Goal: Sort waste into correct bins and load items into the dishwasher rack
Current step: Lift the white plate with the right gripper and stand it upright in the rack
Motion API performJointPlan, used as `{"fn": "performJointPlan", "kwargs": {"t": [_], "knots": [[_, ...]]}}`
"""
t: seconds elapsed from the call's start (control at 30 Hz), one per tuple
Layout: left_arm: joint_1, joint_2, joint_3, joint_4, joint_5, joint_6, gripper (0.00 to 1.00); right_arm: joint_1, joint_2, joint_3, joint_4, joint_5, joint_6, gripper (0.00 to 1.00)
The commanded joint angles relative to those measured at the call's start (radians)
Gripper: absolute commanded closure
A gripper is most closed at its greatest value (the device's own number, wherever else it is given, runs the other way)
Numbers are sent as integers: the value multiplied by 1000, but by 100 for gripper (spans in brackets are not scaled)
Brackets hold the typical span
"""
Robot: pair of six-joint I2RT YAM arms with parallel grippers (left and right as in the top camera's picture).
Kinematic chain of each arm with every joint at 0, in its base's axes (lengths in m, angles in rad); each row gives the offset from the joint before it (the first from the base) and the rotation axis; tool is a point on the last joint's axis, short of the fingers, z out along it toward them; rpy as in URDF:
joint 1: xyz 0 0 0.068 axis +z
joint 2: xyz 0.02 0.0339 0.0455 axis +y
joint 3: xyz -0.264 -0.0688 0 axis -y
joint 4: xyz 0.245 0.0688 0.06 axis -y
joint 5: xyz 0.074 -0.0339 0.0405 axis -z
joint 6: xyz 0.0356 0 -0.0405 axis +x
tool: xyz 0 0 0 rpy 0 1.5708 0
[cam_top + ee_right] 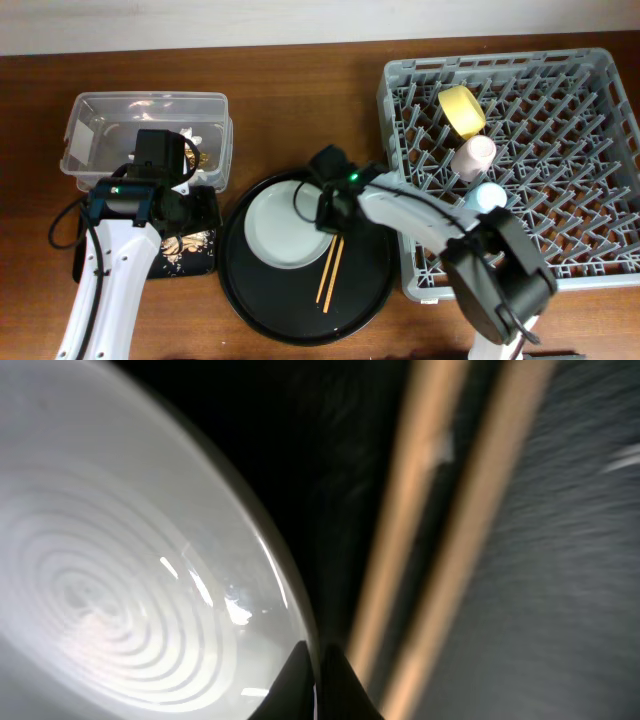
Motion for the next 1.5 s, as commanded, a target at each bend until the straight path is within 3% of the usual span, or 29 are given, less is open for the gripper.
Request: {"fn": "performJointPlan", "kwargs": {"t": [0.0, 0.13, 0.3, 0.4, 0.47, 0.6, 0.77, 0.93, 0.97, 1.03, 1.07, 1.13, 1.23, 1.33, 1.47], "knots": [[3, -9, 5, -2, -7, -10, 26, -109, -151, 101, -92, 92, -160, 96], [3, -9, 5, -1, -7, -10, 26, -195, -299, 209, -186, 295, -309, 96], [3, -9, 5, 6, -7, -10, 25, -274, -402, 295, -139, 861, -597, 96], [3, -9, 5, 6, -7, -10, 25, -295, -384, 294, -121, 1213, -619, 96], [3, -9, 5, 6, -7, -10, 25, -301, -361, 294, -117, 1268, -619, 96], [3, -9, 5, 6, -7, -10, 25, -305, -287, 294, -131, 1238, -619, 96], [3, -9, 5, 6, -7, -10, 25, -272, -183, 294, -158, 1052, -611, 96], [3, -9, 5, 10, -7, -10, 25, -208, -175, 293, -176, 956, -562, 96], [3, -9, 5, 10, -7, -10, 26, -191, -176, 293, -199, 921, -562, 88], [3, -9, 5, 10, -7, -10, 25, -174, -176, 293, -219, 878, -562, 83], [3, -9, 5, 10, -7, -10, 25, -166, -176, 293, -232, 848, -562, 74], [3, -9, 5, 10, -7, -10, 25, -156, -182, 294, -247, 818, -562, 45], [3, -9, 5, 9, -7, -10, 25, -157, -249, 314, -281, 772, -562, 35], [3, -9, 5, 9, -7, -10, 25, -157, -341, 355, -327, 664, -562, 15], [3, -9, 5, 9, -7, -10, 25, -154, -402, 355, -365, 285, -562, 13]]}}
